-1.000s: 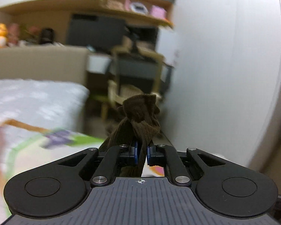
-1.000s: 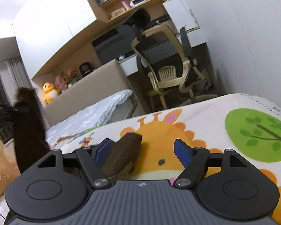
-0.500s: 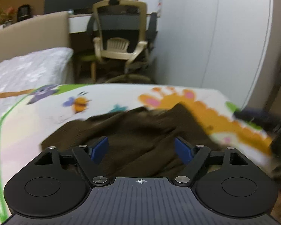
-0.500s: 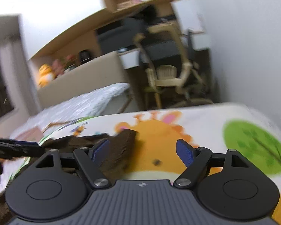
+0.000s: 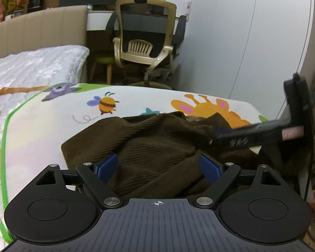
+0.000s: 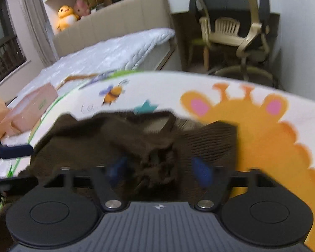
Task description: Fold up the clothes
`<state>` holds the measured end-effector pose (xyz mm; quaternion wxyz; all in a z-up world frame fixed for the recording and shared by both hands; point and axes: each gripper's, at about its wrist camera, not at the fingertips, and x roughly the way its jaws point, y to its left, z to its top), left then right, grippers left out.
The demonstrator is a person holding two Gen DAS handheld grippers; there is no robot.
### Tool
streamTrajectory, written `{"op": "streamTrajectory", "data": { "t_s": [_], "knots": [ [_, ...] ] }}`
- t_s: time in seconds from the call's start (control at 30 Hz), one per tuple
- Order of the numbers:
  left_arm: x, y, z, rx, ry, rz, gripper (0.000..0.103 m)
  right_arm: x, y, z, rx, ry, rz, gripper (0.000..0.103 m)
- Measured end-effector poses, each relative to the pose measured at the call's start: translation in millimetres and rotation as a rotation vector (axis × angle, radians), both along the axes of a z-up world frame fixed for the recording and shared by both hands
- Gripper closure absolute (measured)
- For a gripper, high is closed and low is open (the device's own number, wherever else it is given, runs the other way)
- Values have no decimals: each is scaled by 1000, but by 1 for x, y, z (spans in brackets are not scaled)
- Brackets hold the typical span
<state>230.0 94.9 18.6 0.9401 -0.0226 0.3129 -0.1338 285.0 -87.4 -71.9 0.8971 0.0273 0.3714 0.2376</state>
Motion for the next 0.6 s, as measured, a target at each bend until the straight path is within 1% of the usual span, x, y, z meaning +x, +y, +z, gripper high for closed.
{"op": "streamTrajectory", "data": {
  "t_s": [0.03, 0.07, 0.1, 0.23, 0.3, 0.33, 0.43, 0.47, 0.5, 0.57, 0.6],
  "knots": [
    [-1, 1, 0, -1, -1, 0, 13, -6, 4, 3, -17, -27, 15, 73],
    [-2, 2, 0, -2, -3, -2, 13, -12, 7, 7, -34, -56, 28, 82],
    [-3, 3, 1, -3, -7, -3, 13, -17, 10, 11, -51, -85, 41, 84],
    [-5, 6, 3, -10, -20, -6, 12, -25, -6, 39, -50, -155, 6, 86],
    [-4, 6, 3, -12, -20, -10, 12, -24, -15, 45, -63, -152, -13, 86],
    [-4, 5, 2, -12, -20, -12, 11, -24, -18, 43, -78, -141, -19, 86],
    [1, 5, -3, -12, 1, -9, 11, -23, -20, 22, -194, -100, -19, 78],
    [5, 7, -6, -8, 22, -4, 11, -23, -20, 14, -235, -89, -15, 71],
    [7, 9, -10, -4, 40, 4, 11, -26, -23, 13, -249, -95, -15, 62],
    [13, 19, -17, 8, 80, 28, 11, -30, -31, 17, -259, -109, -19, 51],
    [16, 26, -18, 13, 90, 46, 11, -31, -37, 23, -260, -120, -26, 49]
  ]
}}
